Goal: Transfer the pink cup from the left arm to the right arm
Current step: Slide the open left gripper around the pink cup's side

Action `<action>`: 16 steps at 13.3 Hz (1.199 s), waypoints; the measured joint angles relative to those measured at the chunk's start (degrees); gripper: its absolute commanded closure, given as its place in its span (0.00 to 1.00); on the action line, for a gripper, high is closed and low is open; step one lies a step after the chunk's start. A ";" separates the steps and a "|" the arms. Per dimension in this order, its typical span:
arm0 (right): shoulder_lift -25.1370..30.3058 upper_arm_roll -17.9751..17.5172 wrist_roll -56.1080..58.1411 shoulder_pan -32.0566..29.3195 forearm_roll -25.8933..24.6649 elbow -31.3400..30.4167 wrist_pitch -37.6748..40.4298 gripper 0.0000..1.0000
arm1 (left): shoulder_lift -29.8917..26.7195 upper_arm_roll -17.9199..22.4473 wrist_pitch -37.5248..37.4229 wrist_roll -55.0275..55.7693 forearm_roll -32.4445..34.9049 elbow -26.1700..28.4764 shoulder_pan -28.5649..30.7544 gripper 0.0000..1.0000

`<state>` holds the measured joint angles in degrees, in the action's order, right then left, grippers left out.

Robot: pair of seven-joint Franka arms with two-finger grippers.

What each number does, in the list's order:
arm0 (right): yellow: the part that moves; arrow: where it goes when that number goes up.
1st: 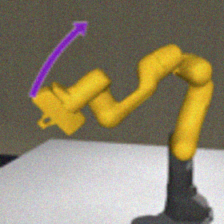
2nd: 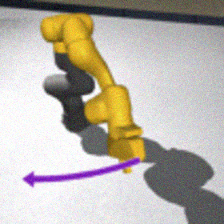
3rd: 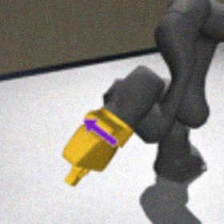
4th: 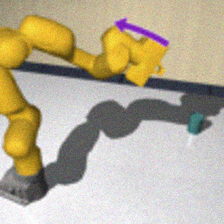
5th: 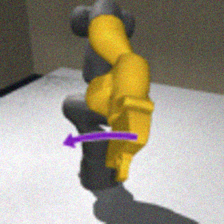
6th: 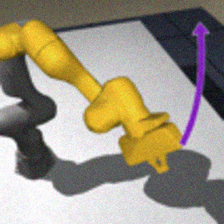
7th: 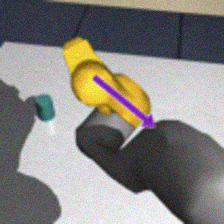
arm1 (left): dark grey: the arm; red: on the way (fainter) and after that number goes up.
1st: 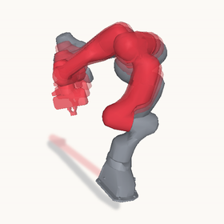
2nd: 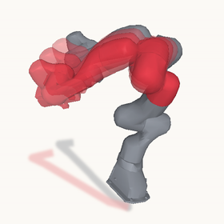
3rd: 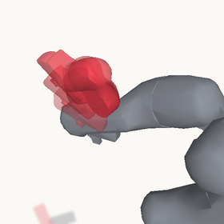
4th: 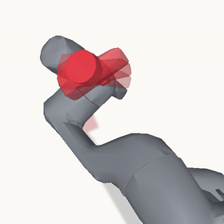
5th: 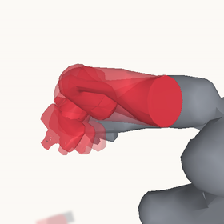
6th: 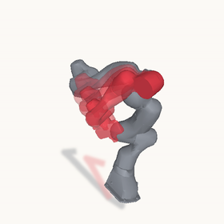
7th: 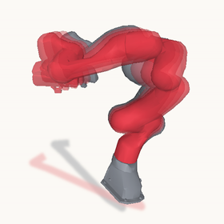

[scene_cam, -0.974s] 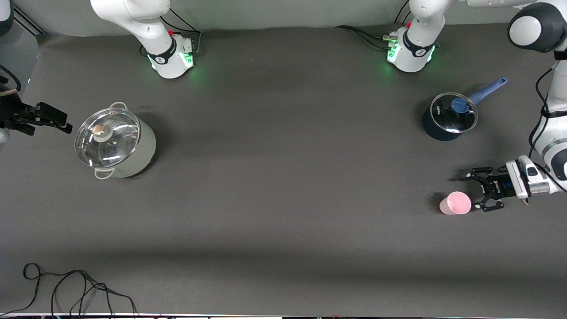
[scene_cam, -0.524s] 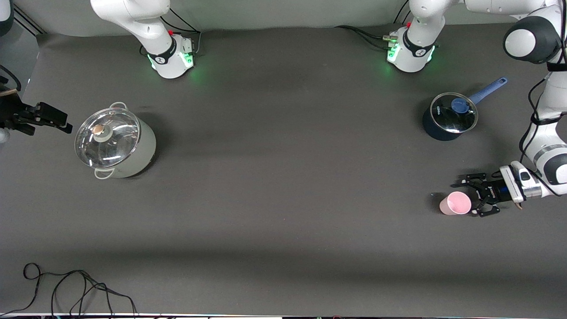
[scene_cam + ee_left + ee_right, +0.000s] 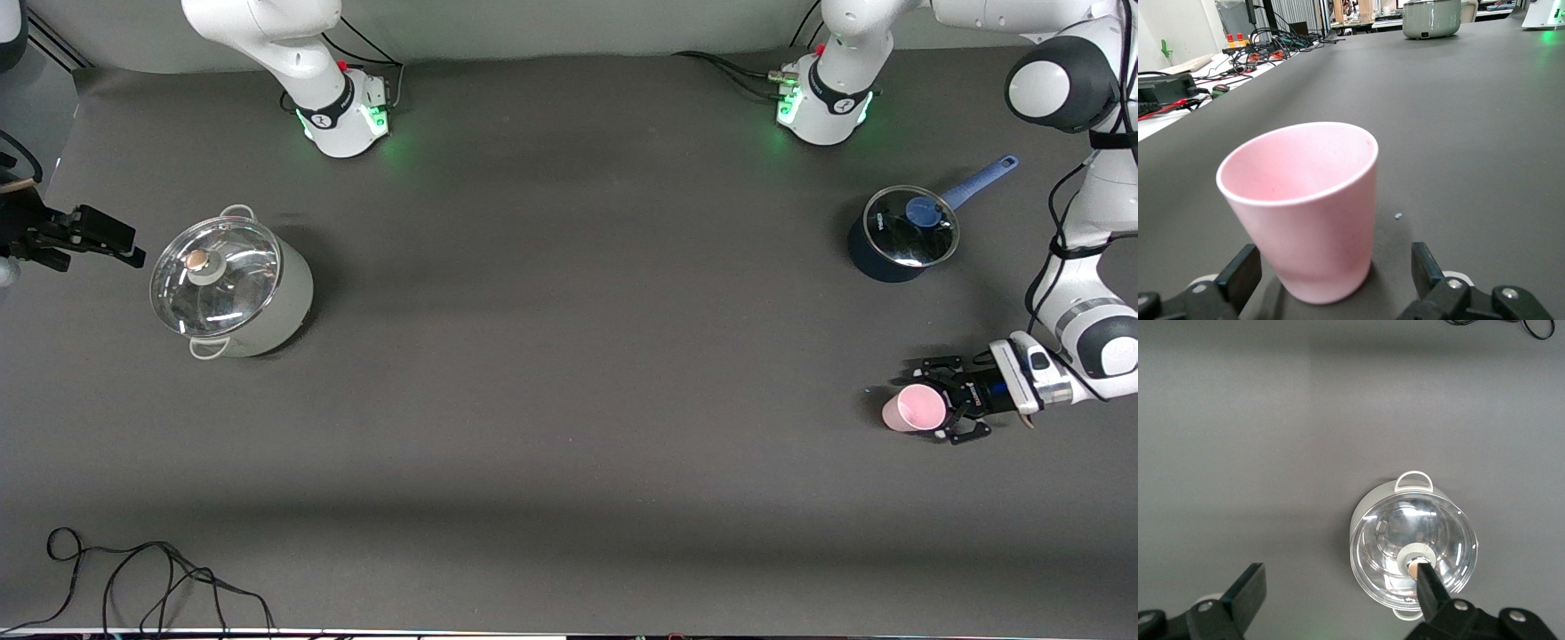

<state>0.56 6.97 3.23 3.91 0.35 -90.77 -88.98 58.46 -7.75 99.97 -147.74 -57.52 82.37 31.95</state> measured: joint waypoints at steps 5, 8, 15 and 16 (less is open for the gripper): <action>-0.02 0.00 0.00 0.00 0.00 0.00 0.01 0.00 | 0.80 -2.05 2.13 -0.03 -0.85 -0.10 -0.19 0.00; -0.07 0.00 -0.01 0.00 0.00 0.00 0.02 0.00 | 1.83 -2.23 2.13 -0.10 -2.02 -0.14 -0.26 0.00; -0.19 0.00 -0.01 0.00 0.00 0.00 0.04 0.00 | 2.31 -2.45 2.12 -0.12 -3.46 -0.16 -1.67 0.91; -0.21 0.00 -0.01 0.00 0.00 0.00 0.04 0.00 | 2.33 -2.54 2.06 -0.26 -3.47 -0.16 -1.66 1.00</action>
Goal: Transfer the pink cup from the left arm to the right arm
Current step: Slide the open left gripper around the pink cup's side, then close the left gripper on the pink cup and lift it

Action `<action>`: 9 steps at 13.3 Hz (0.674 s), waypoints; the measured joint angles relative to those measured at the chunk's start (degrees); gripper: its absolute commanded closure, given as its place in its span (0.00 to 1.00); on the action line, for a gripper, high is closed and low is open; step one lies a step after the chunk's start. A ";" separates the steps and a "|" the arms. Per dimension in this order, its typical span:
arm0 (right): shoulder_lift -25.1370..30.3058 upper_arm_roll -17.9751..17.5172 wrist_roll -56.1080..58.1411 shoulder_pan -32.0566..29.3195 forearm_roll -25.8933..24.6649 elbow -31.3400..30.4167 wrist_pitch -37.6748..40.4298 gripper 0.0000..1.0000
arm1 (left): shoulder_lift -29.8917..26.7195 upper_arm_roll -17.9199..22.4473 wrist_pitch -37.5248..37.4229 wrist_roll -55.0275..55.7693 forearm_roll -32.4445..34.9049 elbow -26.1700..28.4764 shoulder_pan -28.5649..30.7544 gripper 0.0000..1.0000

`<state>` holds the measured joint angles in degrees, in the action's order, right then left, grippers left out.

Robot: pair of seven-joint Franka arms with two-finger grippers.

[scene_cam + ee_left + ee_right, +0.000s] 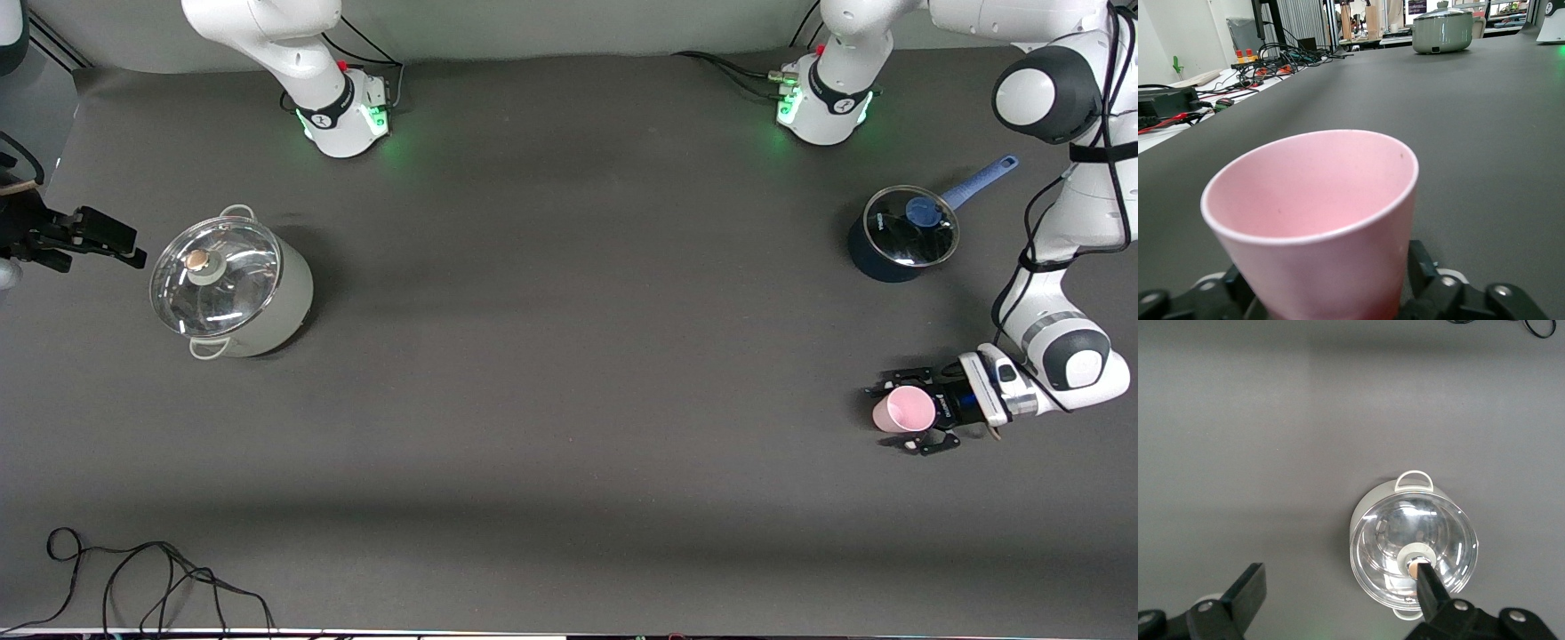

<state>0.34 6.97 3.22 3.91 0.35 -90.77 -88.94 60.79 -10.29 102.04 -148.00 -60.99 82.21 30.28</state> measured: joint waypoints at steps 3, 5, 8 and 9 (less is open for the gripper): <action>-0.04 0.00 0.00 0.00 0.00 0.00 0.00 0.00 | 0.32 -1.02 0.27 -4.62 -0.23 -0.21 -0.16 1.00; -0.08 0.00 0.00 0.00 0.00 0.00 0.00 0.00 | 0.58 -1.36 0.67 -7.03 -0.38 -0.84 -0.73 1.00; -0.18 0.00 0.00 0.01 0.00 0.00 0.00 0.00 | 0.75 -1.48 0.75 -4.94 -0.74 -1.29 -1.36 1.00; -0.21 0.00 0.00 0.02 0.00 0.00 0.00 0.00 | 0.75 -1.80 0.68 -2.44 -0.76 -1.34 -1.40 1.00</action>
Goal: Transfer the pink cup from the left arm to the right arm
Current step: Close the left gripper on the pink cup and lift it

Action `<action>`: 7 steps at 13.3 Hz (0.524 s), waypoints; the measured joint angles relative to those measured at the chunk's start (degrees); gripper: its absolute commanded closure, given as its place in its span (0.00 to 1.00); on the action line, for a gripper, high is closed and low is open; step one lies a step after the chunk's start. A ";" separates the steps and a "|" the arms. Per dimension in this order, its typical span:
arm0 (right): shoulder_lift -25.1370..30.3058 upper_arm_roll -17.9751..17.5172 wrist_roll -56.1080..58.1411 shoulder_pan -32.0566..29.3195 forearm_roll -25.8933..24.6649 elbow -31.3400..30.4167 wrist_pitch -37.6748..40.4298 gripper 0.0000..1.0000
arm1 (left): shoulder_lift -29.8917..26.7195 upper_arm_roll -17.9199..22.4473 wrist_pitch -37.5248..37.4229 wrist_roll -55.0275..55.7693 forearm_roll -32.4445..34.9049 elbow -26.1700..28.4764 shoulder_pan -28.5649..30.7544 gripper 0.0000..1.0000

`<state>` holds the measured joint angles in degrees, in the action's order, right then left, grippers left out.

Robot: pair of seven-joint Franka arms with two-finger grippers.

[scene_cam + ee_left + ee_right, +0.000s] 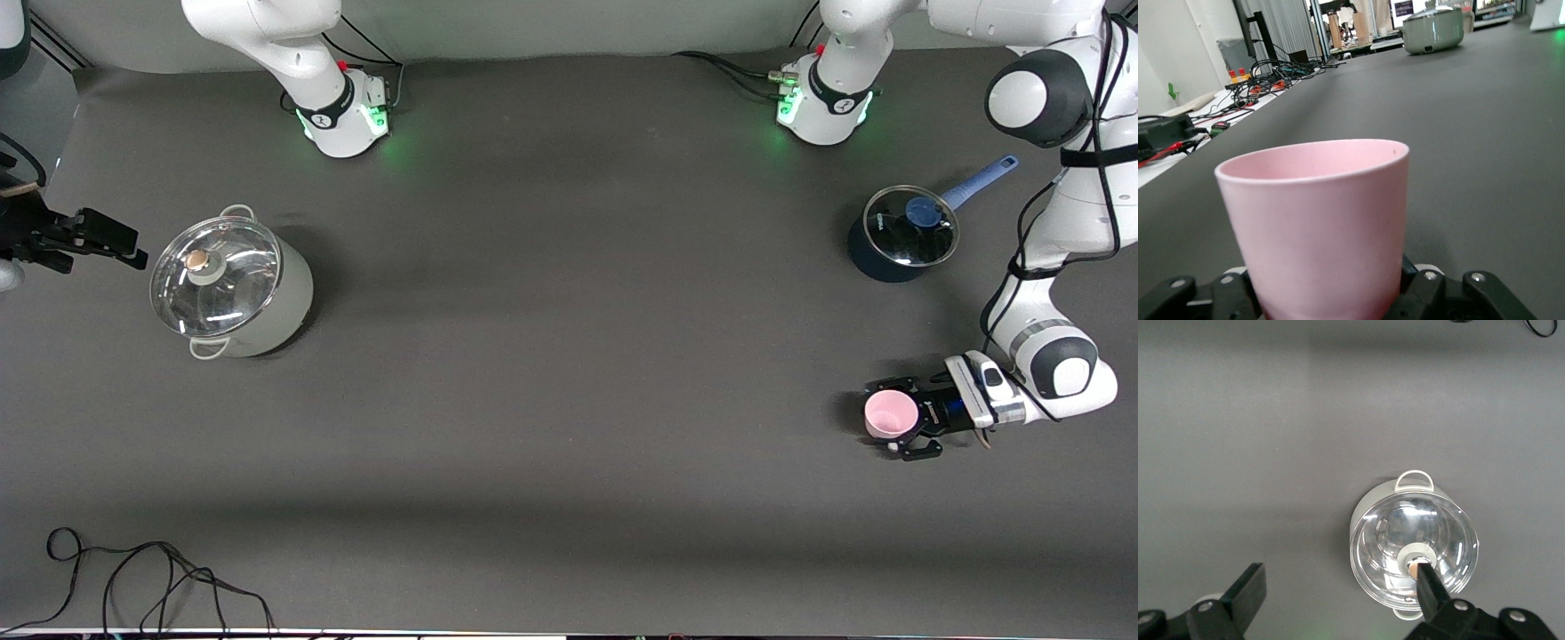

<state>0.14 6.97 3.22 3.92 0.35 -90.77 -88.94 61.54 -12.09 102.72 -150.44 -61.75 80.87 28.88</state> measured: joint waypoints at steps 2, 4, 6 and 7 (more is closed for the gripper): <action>-0.04 0.00 0.00 0.00 0.00 0.00 0.00 0.00 | 0.00 -1.52 -0.35 5.64 -0.03 -0.29 -0.05 1.00; -0.08 0.00 0.00 0.01 0.00 0.00 0.00 0.00 | 0.00 -4.44 -0.36 9.19 -0.11 -0.55 -0.14 1.00; -0.13 0.00 -0.09 0.02 0.00 0.00 0.00 0.00 | 0.00 -8.27 0.53 10.19 -0.82 -0.70 -1.19 1.00; -0.19 0.00 -0.86 0.03 0.00 0.00 0.00 0.00 | -0.01 -9.70 1.75 10.75 -2.11 -0.96 -2.46 1.00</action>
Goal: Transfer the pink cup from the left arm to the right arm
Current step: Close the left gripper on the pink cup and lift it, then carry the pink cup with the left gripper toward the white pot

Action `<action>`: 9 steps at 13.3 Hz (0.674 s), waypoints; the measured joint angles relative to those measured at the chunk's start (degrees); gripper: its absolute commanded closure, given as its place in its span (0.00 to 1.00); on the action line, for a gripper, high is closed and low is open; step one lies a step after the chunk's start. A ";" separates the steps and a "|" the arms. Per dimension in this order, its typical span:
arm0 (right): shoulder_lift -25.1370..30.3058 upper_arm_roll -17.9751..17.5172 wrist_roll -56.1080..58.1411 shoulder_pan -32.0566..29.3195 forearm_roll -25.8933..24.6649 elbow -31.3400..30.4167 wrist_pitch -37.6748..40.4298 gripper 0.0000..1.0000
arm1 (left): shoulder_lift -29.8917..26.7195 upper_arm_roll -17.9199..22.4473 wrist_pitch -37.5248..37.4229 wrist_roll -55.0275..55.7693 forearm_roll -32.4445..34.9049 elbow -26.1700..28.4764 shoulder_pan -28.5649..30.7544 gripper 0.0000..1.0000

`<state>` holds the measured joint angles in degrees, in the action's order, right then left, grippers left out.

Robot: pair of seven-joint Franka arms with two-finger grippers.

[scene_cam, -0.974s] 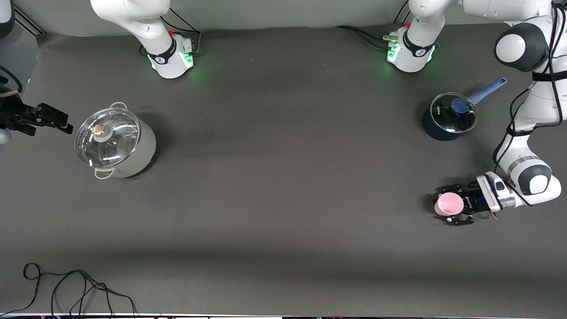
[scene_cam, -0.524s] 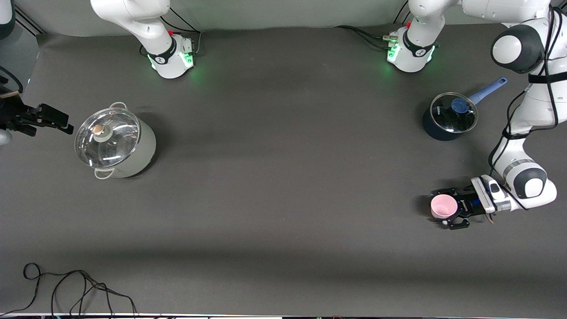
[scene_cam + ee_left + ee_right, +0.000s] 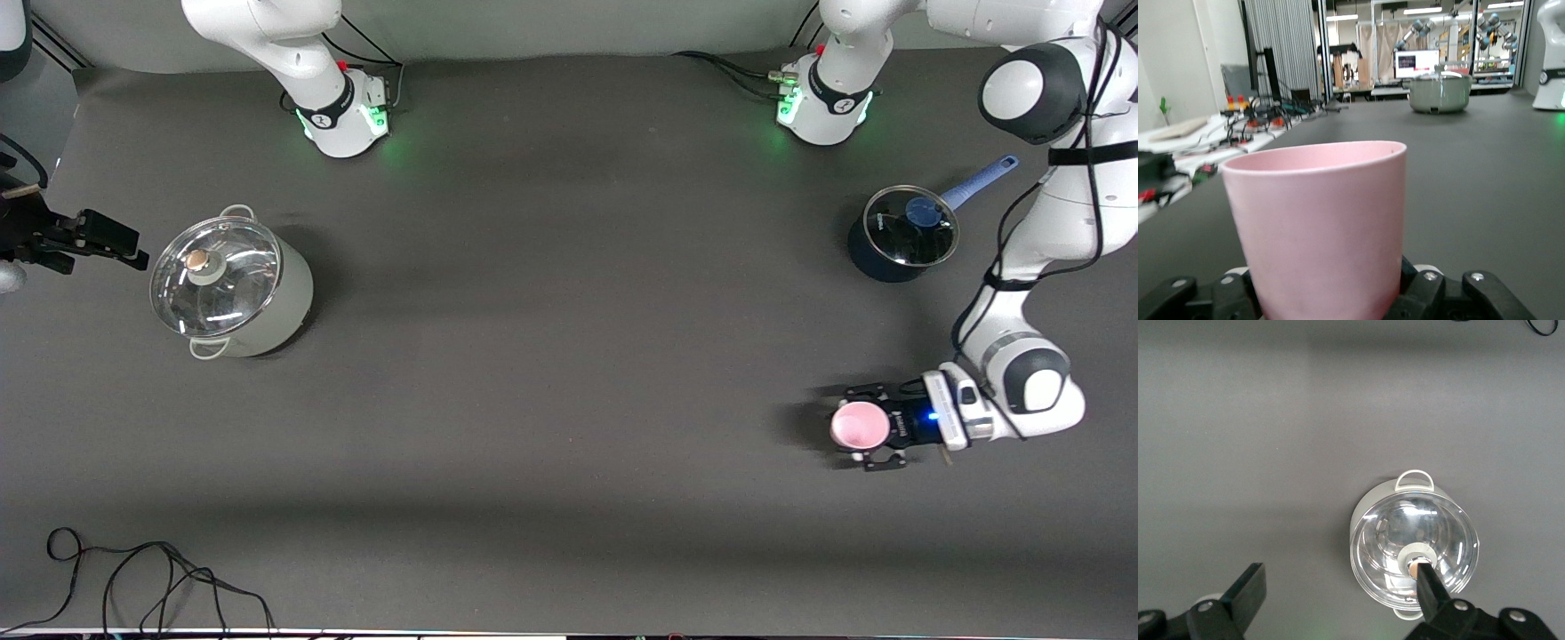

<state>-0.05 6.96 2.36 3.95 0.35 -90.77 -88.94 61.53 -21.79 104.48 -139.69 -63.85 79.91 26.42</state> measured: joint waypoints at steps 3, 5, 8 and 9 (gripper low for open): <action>-0.25 -0.26 -9.56 0.66 0.08 0.00 0.00 0.00 | 0.00 -1.47 3.90 3.27 -5.05 -2.04 -7.01 1.00; -0.30 -0.41 -17.18 1.48 0.09 0.00 0.06 0.00 | 0.01 -1.74 8.28 4.17 -8.98 -3.76 -12.46 1.00; -0.29 -0.27 -27.62 1.52 0.10 0.00 1.48 0.00 | 0.01 -5.39 18.76 4.52 -12.53 -5.39 -17.53 1.00; -0.27 -0.08 -31.98 1.49 0.10 0.01 1.51 0.00 | 0.01 -8.45 23.58 4.66 -12.92 -5.56 -17.98 1.00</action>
<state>-0.32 6.89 -29.62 5.44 0.45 -90.76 -87.42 61.54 -30.24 128.05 -135.02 -76.78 74.35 8.44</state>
